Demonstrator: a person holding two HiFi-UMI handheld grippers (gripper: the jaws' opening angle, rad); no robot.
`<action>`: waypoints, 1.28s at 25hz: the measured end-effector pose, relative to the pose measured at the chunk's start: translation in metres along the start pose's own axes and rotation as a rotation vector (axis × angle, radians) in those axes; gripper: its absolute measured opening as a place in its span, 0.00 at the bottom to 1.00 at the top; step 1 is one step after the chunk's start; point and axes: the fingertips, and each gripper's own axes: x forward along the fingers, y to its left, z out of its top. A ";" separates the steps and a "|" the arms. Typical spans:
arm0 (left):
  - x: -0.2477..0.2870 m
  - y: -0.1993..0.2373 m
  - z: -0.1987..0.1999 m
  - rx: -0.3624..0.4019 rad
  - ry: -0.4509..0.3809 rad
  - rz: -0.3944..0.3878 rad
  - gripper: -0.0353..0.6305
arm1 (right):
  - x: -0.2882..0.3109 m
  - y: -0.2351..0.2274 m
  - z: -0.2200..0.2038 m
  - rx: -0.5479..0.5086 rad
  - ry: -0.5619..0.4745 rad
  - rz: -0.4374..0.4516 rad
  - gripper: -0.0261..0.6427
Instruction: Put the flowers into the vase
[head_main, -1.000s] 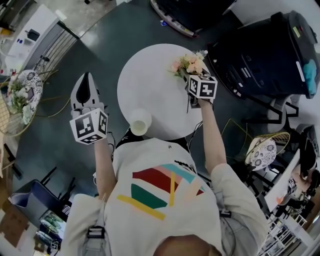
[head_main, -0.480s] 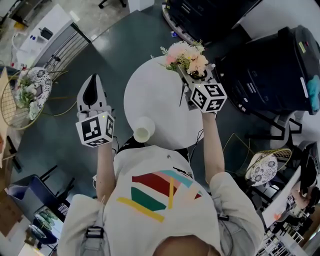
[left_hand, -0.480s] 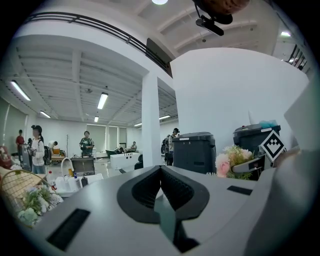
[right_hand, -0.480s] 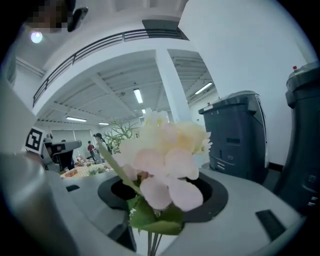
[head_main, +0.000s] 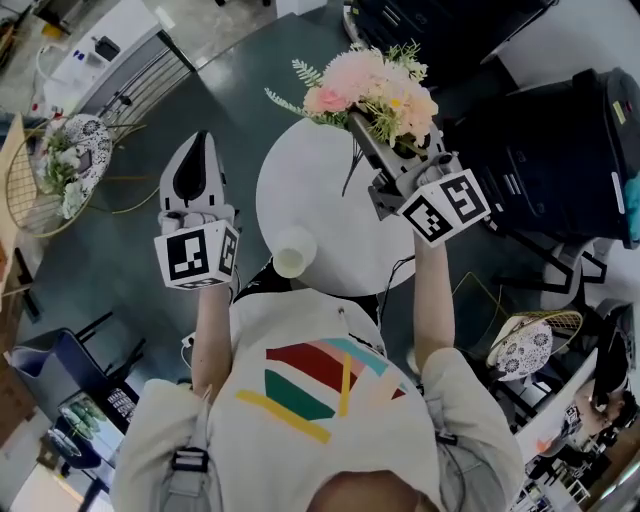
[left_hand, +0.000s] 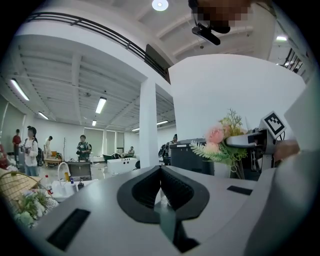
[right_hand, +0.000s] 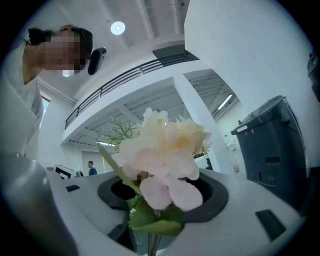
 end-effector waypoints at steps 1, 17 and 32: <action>-0.002 0.000 0.002 0.000 -0.005 0.001 0.06 | 0.001 0.011 0.008 0.002 -0.018 0.034 0.45; -0.102 -0.018 0.025 0.011 -0.090 0.174 0.06 | -0.034 0.146 0.066 -0.047 -0.144 0.433 0.45; -0.185 -0.039 0.014 -0.014 -0.058 0.282 0.06 | -0.081 0.188 0.095 -0.021 -0.235 0.436 0.45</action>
